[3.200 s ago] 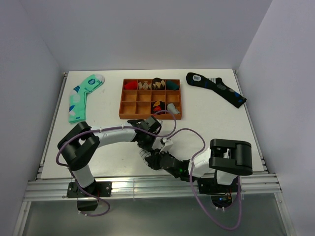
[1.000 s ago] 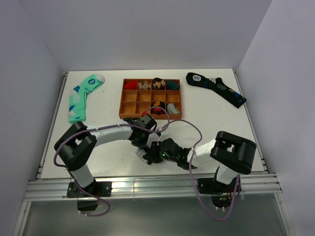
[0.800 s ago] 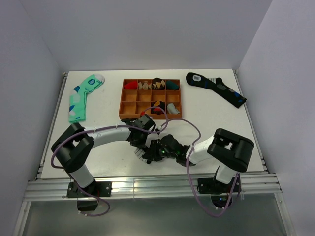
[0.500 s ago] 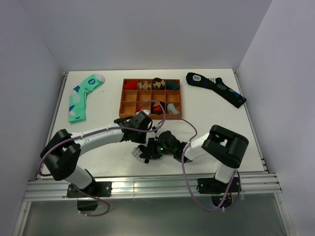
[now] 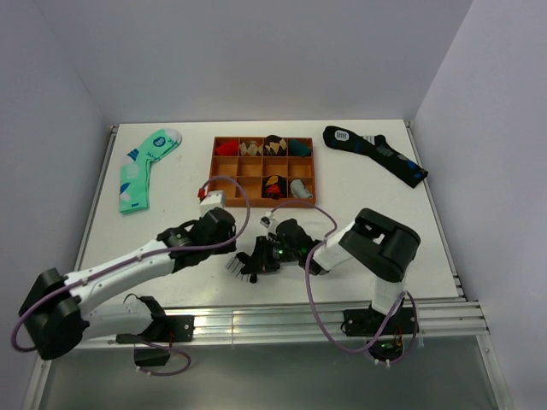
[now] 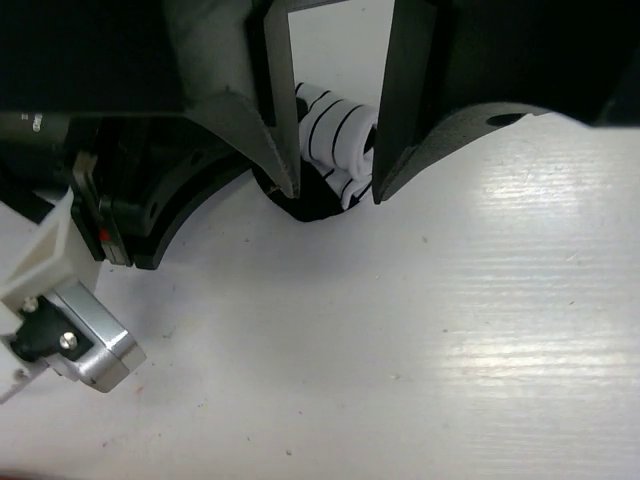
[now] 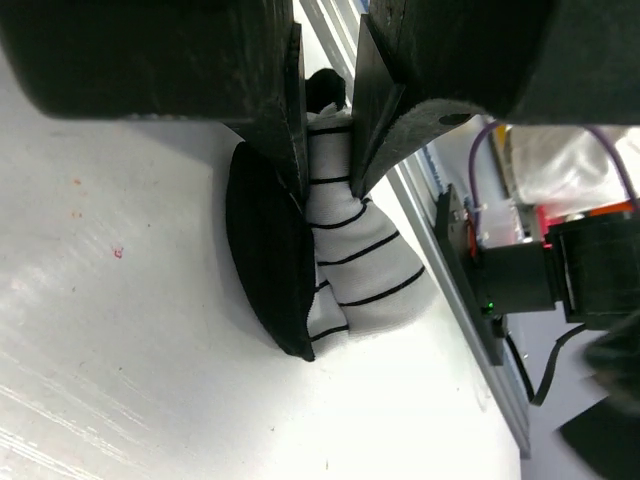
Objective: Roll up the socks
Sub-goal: Roll the sock at the center of the board.
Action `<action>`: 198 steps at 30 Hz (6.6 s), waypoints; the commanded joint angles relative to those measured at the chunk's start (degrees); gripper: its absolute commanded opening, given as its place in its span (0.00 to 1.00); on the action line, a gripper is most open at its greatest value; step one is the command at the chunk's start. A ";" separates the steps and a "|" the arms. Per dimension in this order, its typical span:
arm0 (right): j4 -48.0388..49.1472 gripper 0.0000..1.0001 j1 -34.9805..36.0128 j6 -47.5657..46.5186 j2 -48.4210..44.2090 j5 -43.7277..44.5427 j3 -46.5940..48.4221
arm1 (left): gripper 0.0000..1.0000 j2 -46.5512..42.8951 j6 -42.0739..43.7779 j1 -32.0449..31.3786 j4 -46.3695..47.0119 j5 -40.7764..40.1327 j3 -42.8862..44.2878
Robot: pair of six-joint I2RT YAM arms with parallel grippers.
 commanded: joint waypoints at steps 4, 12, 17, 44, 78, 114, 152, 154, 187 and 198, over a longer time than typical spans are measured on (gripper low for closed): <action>-21.68 0.00 -1.86 -3.50 7.20 0.01 -2.97 | 0.43 -9.27 -10.73 -2.84 1.49 -5.84 -7.83; -25.54 0.00 -4.94 -6.22 6.85 -3.95 -1.48 | 0.60 -10.06 -14.78 -6.18 14.58 -5.74 -17.77; -28.97 0.00 -5.12 -8.07 7.11 -4.22 0.72 | 0.61 -11.03 -13.64 -6.80 21.27 -5.39 -21.20; -32.75 0.00 -7.58 -11.14 8.08 -5.36 1.78 | 0.60 -17.53 -15.14 -7.68 32.86 -3.46 -33.24; -35.83 0.00 -9.43 -13.78 7.73 -4.66 2.39 | 0.31 0.82 -13.20 -8.64 34.90 -2.14 -28.24; -23.89 0.47 -9.16 -12.90 -34.42 20.82 -13.41 | 0.00 21.58 -10.22 -10.14 0.72 -3.20 -2.67; -3.39 0.50 24.14 -31.18 -28.85 53.33 -9.93 | 0.00 26.85 8.16 -4.78 -8.87 12.62 13.16; -4.53 0.50 25.90 -31.79 -27.00 54.66 -8.25 | 0.00 27.29 8.51 -4.78 -9.05 12.97 13.60; -12.36 0.57 31.36 -34.70 -9.07 66.62 1.16 | 0.00 31.95 10.27 -4.78 -10.45 16.40 17.20; -13.85 0.56 31.44 -33.29 -5.02 68.03 1.95 | 0.00 34.15 12.02 -4.69 -11.68 19.65 18.61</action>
